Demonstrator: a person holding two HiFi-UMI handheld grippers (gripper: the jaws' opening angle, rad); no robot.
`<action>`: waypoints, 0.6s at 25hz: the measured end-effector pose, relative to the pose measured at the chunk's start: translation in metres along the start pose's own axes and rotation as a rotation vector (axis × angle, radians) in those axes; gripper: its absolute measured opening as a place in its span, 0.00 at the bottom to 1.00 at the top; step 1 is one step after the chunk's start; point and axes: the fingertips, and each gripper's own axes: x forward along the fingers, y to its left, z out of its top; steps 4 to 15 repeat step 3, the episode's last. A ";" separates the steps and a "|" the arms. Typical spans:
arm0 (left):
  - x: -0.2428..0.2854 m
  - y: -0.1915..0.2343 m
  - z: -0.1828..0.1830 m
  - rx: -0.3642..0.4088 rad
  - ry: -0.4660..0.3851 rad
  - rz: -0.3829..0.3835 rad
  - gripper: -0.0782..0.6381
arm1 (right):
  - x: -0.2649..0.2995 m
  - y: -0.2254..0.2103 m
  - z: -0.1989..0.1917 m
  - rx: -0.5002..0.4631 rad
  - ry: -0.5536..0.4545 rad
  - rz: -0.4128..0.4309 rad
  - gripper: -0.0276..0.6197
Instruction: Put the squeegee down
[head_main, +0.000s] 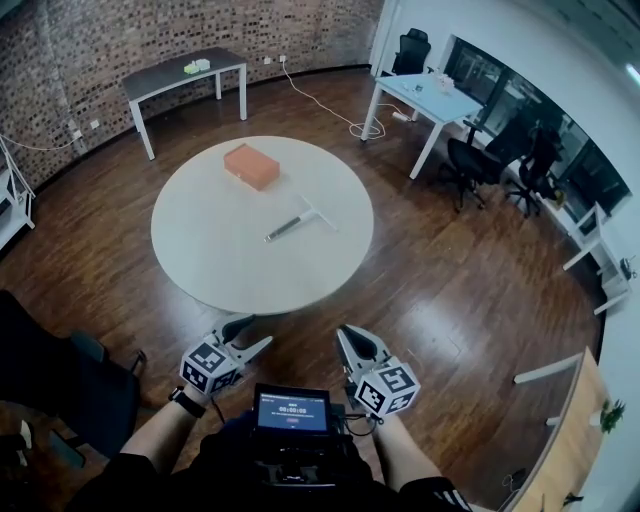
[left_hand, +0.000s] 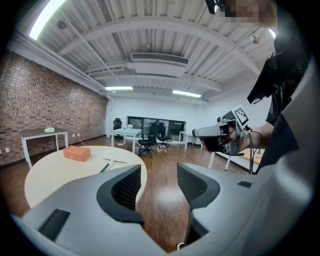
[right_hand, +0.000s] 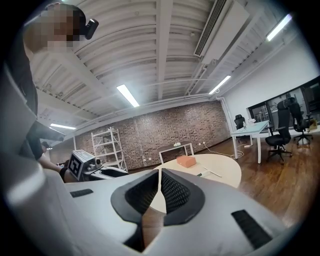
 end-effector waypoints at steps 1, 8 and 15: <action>0.001 -0.002 0.001 0.006 -0.002 -0.006 0.43 | -0.001 -0.001 0.001 -0.001 -0.002 -0.002 0.09; 0.002 -0.005 0.004 0.021 -0.007 -0.019 0.43 | -0.003 -0.003 0.002 -0.004 -0.005 -0.006 0.09; 0.002 -0.005 0.004 0.021 -0.007 -0.019 0.43 | -0.003 -0.003 0.002 -0.004 -0.005 -0.006 0.09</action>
